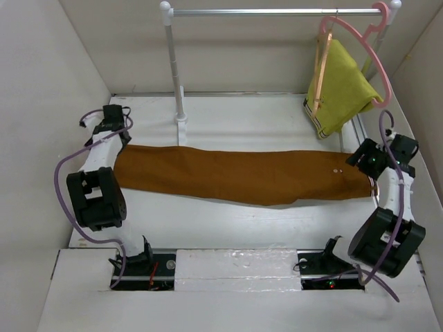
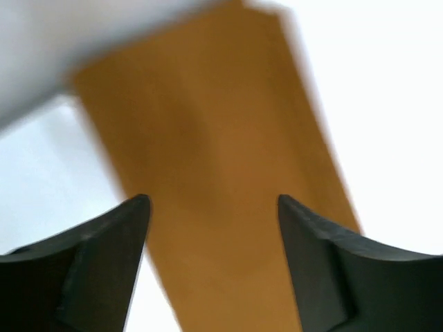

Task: Place the trousers on the hanger
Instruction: Fold the trousers at the center of the board.

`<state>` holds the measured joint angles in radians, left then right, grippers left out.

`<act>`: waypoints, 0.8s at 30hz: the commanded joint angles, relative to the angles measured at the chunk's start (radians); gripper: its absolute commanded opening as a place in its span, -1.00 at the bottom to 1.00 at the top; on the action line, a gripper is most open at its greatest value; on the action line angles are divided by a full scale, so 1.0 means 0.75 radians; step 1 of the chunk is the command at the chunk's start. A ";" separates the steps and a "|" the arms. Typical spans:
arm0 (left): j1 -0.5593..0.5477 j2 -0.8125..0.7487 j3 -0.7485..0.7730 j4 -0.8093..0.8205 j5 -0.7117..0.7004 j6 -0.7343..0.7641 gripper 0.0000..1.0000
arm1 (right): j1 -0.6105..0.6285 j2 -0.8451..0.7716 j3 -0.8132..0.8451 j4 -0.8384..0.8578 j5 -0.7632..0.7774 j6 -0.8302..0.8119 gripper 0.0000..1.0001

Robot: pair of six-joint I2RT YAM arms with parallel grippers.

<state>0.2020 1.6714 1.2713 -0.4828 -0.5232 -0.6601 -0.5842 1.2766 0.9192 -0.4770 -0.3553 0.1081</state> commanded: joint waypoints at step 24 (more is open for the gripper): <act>-0.860 -0.318 -0.472 0.339 0.575 0.127 -1.00 | 0.010 -0.309 -0.162 0.014 0.085 0.083 0.43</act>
<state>-0.4103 1.5063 0.8661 -0.2375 -0.0883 -0.6174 -0.5209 1.1233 0.7898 -0.3733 -0.3862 0.1791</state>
